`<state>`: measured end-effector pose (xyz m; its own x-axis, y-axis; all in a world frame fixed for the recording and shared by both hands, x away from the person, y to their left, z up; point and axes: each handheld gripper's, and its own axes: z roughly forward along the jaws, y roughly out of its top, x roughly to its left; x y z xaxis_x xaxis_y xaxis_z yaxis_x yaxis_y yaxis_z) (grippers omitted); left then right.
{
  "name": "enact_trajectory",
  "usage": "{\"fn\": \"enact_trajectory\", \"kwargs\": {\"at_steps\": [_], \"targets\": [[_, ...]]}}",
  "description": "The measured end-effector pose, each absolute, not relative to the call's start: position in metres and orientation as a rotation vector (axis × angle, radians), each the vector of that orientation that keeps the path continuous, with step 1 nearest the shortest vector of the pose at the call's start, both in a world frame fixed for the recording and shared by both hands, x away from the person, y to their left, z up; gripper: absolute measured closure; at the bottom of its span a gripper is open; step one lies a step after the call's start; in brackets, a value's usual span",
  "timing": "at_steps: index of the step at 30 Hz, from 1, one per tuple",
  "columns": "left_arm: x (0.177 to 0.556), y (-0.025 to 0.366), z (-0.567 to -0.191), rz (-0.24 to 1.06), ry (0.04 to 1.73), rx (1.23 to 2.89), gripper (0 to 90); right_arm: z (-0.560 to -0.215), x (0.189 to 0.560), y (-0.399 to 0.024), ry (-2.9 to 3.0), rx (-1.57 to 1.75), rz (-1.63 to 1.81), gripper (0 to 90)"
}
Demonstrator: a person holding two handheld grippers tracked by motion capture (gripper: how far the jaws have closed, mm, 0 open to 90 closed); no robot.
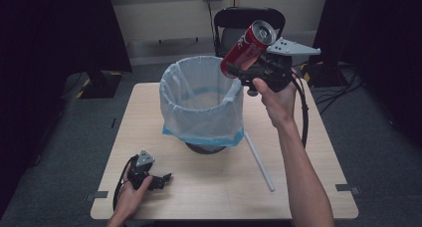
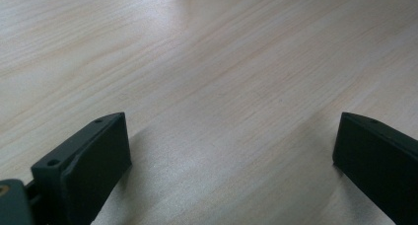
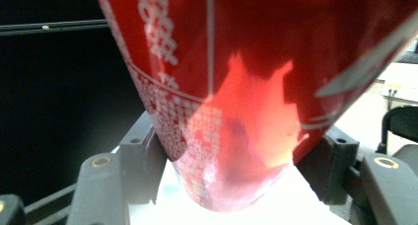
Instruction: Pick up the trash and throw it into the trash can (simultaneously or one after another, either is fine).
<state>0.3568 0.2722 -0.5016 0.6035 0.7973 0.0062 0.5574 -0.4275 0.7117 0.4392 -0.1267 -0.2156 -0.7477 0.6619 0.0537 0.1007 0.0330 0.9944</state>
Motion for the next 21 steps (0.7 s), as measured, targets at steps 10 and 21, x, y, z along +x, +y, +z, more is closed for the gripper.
{"fn": "enact_trajectory", "kwargs": {"at_steps": [10, 21], "targets": [[0.357, 0.272, -0.502, 0.453, 1.065, 2.147, 0.4, -0.216, 0.458, -0.097, 1.975, 0.746, 1.779, 34.2], [0.357, 0.272, -0.502, 0.452, 1.064, 2.147, 0.4, -0.231, 0.477, -0.078, 2.030, 0.786, 1.775, 27.0]]}}
